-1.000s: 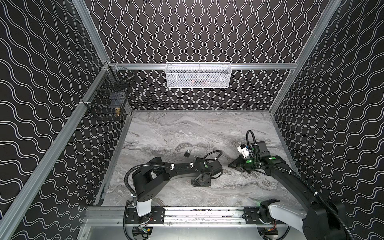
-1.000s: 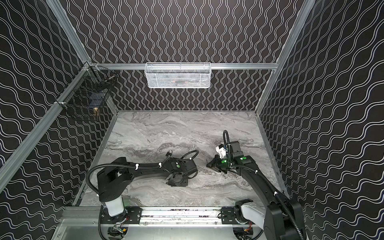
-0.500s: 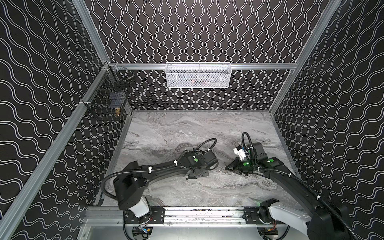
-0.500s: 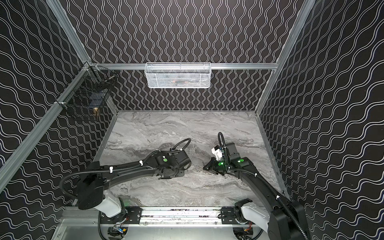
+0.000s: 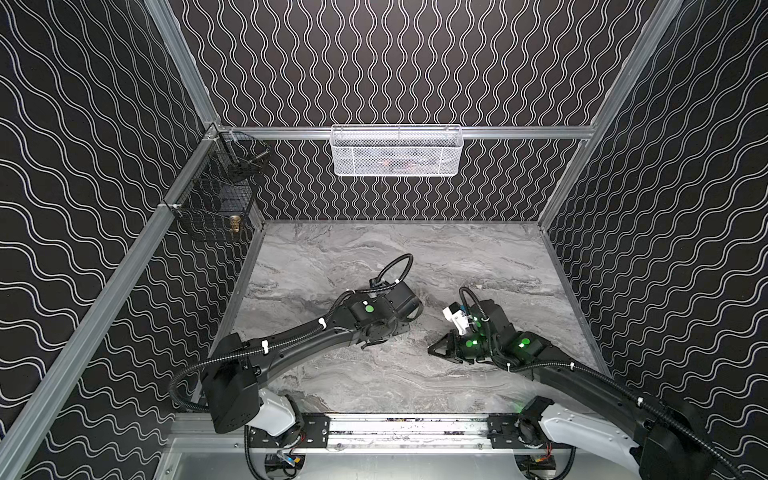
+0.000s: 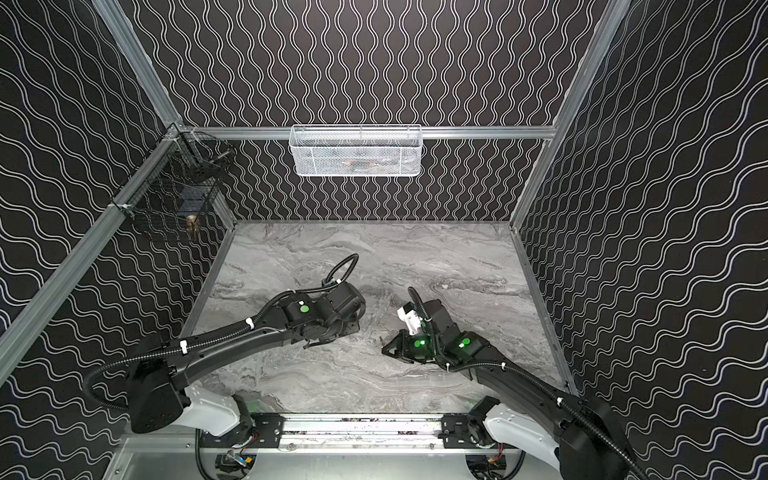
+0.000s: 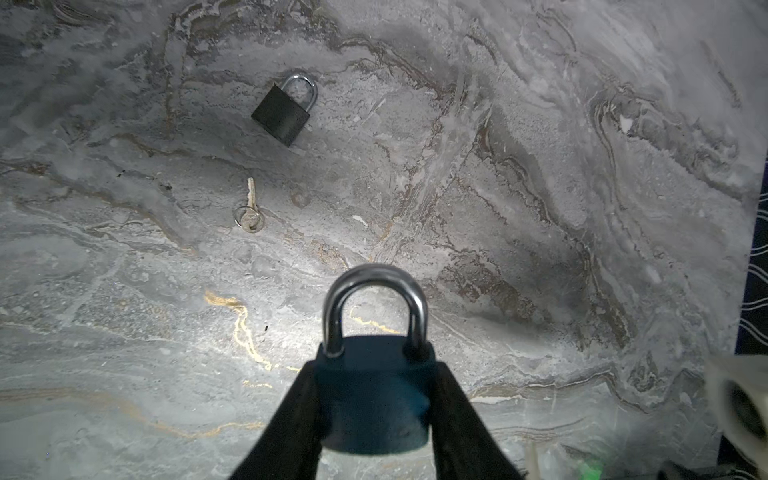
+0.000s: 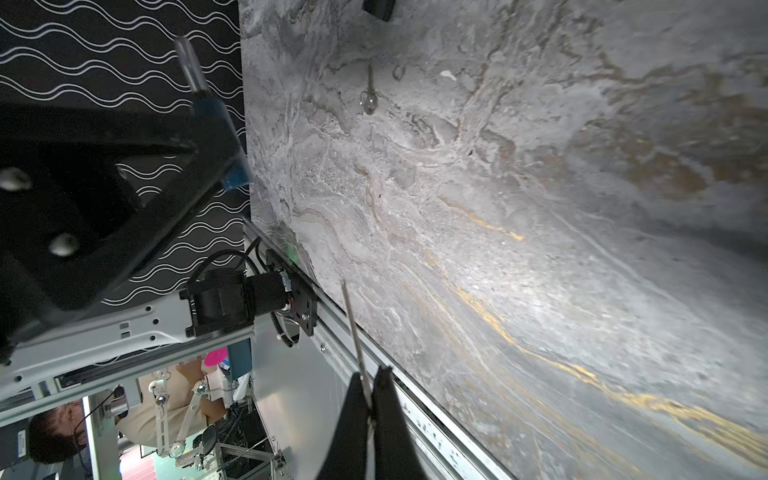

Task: Unlock with the key
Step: 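Bring the blue padlock with the left gripper toward the key in the right gripper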

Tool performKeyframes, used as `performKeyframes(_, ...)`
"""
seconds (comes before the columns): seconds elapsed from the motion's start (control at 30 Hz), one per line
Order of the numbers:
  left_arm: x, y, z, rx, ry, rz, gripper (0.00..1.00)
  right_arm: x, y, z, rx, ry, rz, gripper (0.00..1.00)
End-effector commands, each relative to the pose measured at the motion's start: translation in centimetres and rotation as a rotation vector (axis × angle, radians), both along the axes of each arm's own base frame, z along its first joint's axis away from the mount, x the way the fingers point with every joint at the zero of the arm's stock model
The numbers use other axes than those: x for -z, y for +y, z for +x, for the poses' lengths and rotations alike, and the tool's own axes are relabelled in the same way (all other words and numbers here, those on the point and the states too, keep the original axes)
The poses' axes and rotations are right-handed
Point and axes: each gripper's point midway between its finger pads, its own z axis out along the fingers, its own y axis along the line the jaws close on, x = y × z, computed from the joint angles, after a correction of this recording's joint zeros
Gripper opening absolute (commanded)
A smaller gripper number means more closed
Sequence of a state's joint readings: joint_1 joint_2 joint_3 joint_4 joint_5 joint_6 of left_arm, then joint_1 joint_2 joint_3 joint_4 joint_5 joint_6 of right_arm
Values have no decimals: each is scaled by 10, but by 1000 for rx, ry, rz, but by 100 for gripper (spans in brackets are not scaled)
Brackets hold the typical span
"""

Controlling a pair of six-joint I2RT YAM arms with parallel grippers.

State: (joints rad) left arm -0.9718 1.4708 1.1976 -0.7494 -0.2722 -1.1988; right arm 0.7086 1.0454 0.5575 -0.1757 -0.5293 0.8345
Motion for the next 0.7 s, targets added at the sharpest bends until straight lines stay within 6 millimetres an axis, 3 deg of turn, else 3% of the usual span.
performKeyframes(0.0, -8, -6, 5, -35, -14, -67, 19, -22, 22, 18, 52, -84, 85, 0)
performKeyframes(0.43, -18, -7, 4, -52, -11, -121, 18, -32, 61, 18, 47, -193, 125, 0)
performKeyframes(0.67, -19, -7, 3, -52, -11, -131, 17, -31, 66, 16, 45, -199, 123, 0)
